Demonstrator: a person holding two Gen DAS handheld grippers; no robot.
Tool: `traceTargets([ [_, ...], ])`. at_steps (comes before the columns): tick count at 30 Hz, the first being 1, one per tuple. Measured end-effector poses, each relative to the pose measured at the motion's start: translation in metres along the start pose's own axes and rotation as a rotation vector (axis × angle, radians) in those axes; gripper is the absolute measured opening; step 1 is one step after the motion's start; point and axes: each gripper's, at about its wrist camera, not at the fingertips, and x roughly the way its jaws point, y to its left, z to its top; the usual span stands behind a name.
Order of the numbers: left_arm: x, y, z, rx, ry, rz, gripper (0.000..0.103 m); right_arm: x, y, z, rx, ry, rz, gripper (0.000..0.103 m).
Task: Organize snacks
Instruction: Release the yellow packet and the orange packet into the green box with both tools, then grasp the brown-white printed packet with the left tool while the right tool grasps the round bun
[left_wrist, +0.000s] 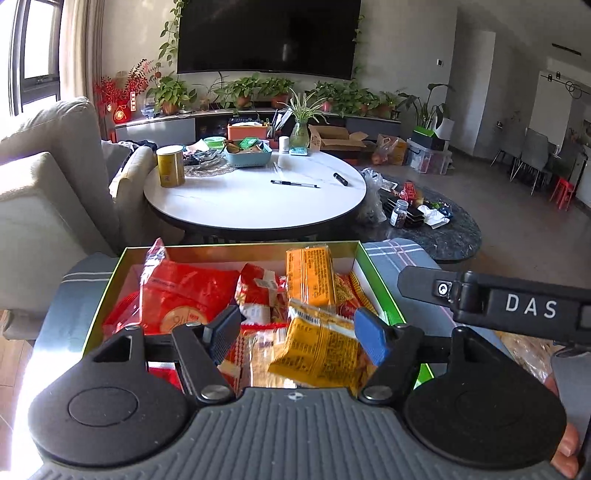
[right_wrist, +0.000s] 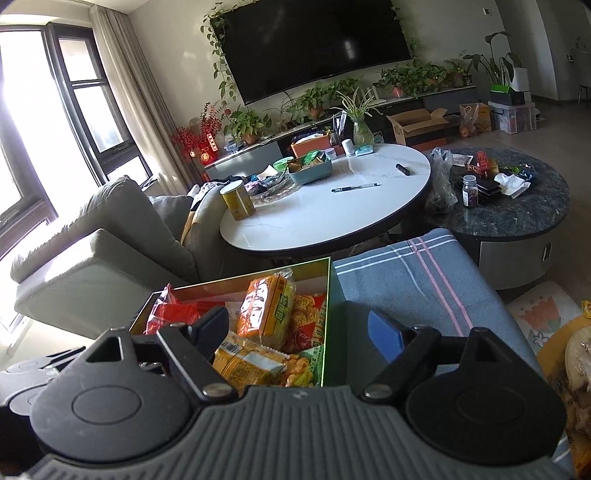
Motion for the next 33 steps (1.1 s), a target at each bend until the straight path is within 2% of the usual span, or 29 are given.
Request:
traceTargets([
  [7, -0.04, 0.008, -0.028, 0.018, 0.014, 0.011, 0.065, -0.022, 0.014, -0.018, -0.062, 0.019, 0.007, 0.103],
  [17, -0.089, 0.011, -0.084, 0.029, 0.07, 0.07, 0.065, -0.058, 0.027, -0.076, -0.135, 0.1, 0.05, 0.103],
  [21, -0.108, 0.014, -0.1, -0.006, 0.075, 0.067, 0.065, -0.075, 0.024, -0.095, -0.141, 0.127, 0.06, 0.103],
  [33, -0.156, 0.018, -0.141, -0.078, 0.107, 0.137, 0.065, -0.132, 0.007, -0.143, -0.213, 0.163, 0.092, 0.103],
])
